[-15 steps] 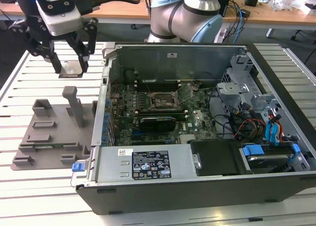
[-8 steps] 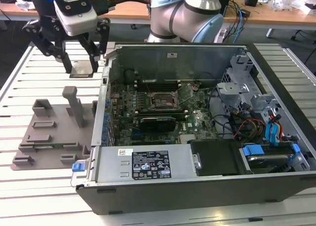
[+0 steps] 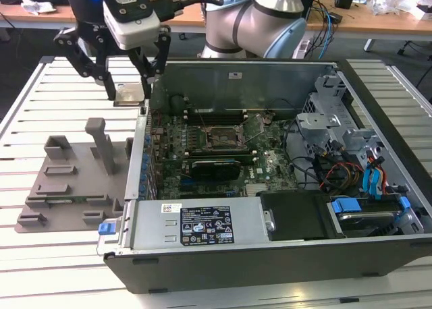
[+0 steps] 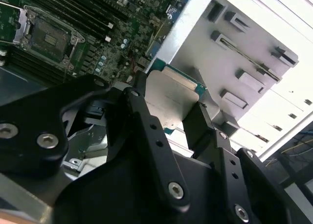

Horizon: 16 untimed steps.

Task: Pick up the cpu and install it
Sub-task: 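Pick up the cpu and move it towards the insertion slot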

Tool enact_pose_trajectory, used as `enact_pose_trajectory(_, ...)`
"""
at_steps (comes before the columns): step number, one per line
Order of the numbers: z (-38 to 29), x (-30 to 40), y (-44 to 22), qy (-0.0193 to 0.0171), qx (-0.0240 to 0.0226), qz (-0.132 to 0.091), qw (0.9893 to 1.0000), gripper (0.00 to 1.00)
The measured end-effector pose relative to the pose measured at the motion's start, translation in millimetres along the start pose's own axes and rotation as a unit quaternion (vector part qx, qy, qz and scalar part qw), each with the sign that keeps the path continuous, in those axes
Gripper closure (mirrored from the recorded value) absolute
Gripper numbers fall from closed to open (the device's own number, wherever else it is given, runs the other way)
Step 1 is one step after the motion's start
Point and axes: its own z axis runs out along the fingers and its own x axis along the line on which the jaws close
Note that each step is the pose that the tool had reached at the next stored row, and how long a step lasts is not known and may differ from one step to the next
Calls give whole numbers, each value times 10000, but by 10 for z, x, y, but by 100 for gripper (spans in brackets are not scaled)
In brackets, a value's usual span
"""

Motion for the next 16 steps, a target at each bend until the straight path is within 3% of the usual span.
enact_pose_trajectory(16,25,-457,-3,3,0,0,10000,45)
